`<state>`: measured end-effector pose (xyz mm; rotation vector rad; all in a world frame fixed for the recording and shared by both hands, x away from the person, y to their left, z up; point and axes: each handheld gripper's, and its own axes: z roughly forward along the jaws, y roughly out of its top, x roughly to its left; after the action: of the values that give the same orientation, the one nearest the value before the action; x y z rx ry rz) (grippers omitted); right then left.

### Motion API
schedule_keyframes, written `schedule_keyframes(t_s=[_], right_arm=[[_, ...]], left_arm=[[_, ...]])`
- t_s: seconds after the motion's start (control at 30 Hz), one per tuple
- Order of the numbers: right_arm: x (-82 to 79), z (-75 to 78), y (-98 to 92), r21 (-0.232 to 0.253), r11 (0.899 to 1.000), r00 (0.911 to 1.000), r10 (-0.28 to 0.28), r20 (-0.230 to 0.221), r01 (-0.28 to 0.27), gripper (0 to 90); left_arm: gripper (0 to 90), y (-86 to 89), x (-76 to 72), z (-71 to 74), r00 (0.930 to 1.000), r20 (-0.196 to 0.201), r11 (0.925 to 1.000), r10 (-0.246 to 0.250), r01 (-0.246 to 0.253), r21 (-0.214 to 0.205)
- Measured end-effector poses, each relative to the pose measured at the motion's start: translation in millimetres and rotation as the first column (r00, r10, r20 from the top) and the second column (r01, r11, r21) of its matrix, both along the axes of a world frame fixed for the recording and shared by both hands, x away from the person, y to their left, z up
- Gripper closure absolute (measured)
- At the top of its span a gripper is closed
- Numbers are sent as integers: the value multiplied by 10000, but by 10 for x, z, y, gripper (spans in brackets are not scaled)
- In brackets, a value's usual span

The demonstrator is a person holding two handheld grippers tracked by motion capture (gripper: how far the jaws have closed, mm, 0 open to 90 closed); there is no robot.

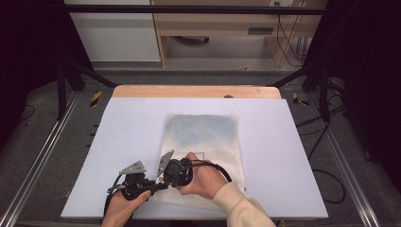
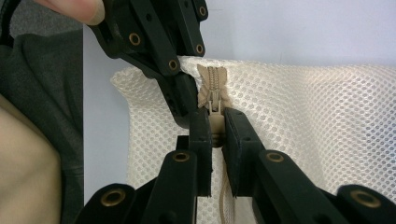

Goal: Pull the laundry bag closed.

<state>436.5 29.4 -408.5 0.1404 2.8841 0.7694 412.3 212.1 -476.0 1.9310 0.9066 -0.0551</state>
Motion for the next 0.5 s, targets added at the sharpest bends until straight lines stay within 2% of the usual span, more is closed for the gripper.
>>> schedule_keyframes(t_s=[0.1,0.17,0.4,0.5], right_arm=[[-4,-3,-1,-39,10000,10000,-11,22,11,825],[-16,-5,-3,-16,10000,10000,-52,4,52,825],[-19,-1,2,33,10000,10000,-39,87,39,824],[-19,-12,-6,47,10000,10000,-65,15,65,825]], left_arm=[[871,-5,2,-8,10000,-39,10000,-7,7,69],[868,-19,8,-39,10000,-73,9995,-1,3,308],[870,-51,4,-59,9997,-74,9971,-233,237,720],[871,-40,9,-56,9996,-112,9975,-262,269,653]])
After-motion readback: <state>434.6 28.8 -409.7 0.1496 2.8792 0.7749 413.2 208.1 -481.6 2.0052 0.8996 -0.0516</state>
